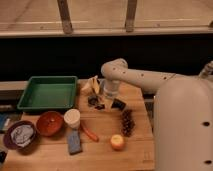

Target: Wipe table surface with brush

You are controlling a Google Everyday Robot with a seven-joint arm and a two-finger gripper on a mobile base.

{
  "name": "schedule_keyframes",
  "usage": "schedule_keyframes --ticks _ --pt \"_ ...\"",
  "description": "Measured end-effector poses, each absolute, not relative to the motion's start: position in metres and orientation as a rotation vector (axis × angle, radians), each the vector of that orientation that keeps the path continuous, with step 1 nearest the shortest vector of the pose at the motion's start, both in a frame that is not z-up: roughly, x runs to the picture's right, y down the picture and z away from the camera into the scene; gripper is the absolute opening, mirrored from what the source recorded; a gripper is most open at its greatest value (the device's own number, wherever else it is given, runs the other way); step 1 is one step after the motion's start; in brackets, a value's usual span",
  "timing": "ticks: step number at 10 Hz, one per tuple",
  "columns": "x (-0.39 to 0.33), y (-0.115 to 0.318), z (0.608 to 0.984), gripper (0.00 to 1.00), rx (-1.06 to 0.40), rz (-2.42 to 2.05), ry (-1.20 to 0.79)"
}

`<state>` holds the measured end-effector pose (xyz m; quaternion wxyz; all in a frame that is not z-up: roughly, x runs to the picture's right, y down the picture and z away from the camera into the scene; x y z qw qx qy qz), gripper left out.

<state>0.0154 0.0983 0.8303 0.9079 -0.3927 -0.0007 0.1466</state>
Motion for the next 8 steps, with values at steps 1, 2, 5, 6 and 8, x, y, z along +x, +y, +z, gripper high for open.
schedule_keyframes --ticks 1,2,5,6,8 --pt "0.007 0.104 0.819 0.0 -0.804 0.282 -0.018" --pt "-0.003 0.114 0.806 0.0 -0.803 0.265 -0.03" --pt "-0.005 0.153 0.768 0.0 -0.821 0.267 -0.029" --pt "0.006 0.163 0.761 0.0 -0.826 0.289 -0.024" --pt "0.032 0.176 0.758 0.0 -0.839 0.347 0.004"
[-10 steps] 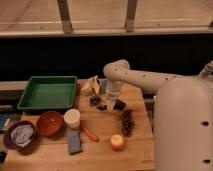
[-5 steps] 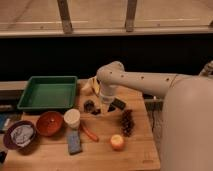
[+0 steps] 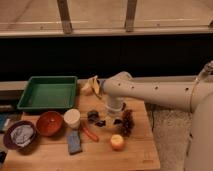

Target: Wipe table surface with brush

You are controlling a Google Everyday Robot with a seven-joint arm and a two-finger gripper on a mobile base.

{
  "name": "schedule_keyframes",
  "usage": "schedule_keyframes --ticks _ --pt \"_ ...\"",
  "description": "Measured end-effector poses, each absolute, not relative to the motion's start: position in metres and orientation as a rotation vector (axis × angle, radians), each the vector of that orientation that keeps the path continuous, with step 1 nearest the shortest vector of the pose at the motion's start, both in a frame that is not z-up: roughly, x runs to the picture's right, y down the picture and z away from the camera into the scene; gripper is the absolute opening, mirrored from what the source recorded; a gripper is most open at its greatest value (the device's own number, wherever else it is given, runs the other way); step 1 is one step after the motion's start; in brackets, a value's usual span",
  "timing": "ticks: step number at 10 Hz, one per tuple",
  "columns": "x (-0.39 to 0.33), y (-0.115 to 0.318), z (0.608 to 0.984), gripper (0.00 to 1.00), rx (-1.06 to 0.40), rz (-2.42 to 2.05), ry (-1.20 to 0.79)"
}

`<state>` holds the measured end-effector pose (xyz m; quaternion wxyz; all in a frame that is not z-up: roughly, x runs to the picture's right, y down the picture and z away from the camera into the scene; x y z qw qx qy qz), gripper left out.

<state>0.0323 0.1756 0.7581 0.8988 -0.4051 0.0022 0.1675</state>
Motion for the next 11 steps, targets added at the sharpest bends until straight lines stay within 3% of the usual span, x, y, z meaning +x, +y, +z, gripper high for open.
schedule_keyframes --ticks 7,11 --pt "0.054 0.124 0.834 0.0 -0.854 0.41 0.022" --pt "0.013 0.127 0.824 0.0 -0.857 0.322 -0.033"
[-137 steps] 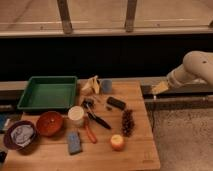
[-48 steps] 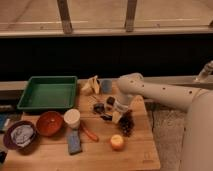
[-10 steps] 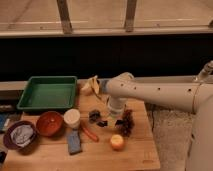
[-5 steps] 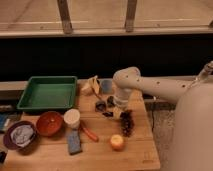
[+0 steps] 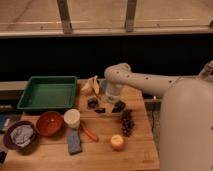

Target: Wipe table surface with brush

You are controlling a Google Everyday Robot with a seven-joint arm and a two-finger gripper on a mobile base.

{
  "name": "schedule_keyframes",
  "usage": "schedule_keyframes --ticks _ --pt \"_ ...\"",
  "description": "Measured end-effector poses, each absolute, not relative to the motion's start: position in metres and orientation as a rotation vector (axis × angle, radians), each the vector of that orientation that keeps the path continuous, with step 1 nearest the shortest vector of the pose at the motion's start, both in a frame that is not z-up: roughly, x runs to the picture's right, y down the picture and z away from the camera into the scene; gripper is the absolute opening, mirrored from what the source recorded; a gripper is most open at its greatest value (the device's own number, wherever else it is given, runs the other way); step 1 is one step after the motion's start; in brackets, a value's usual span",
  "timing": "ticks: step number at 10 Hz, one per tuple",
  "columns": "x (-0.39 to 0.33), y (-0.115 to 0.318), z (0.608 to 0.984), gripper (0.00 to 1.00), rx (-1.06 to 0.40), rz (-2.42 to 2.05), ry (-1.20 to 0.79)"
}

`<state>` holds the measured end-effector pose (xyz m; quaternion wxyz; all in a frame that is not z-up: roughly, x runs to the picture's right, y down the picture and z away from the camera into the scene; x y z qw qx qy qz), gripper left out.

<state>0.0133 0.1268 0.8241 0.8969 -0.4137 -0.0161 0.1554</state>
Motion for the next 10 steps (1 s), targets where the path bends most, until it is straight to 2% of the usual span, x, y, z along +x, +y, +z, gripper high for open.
schedule_keyframes --ticks 3,5,7,10 --pt "-0.015 0.157 0.797 0.0 -0.886 0.266 -0.069" --pt "-0.005 0.177 0.789 0.0 -0.918 0.284 -0.063" --pt "0.026 0.188 0.792 0.0 -0.941 0.345 -0.032" --pt "0.039 0.177 0.807 0.0 -0.937 0.383 -0.024"
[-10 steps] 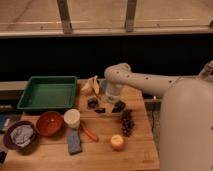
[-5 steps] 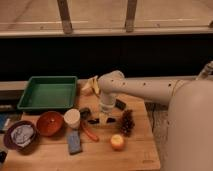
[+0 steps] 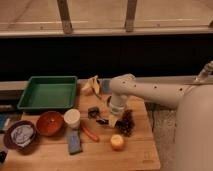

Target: Wipe table surface with brush

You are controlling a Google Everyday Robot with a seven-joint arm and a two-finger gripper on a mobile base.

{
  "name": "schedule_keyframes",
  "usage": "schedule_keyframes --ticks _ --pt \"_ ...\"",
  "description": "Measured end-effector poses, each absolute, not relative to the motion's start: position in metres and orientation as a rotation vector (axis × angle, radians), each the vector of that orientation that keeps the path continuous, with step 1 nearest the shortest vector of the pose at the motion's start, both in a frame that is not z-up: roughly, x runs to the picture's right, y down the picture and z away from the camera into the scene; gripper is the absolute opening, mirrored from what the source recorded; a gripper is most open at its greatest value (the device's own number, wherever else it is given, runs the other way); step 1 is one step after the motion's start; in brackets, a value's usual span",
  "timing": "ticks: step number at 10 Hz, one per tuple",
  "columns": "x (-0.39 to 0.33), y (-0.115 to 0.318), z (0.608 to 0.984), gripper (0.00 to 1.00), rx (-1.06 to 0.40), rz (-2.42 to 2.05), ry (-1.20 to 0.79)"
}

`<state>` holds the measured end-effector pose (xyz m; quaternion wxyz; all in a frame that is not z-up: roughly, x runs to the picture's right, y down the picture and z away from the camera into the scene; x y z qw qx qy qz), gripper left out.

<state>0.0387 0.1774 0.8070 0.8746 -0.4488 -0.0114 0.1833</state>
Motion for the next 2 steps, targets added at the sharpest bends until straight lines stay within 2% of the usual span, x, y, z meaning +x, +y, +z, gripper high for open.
schedule_keyframes --ticks 2 --pt "0.0255 0.1657 0.8106 0.0 -0.93 0.363 -0.049"
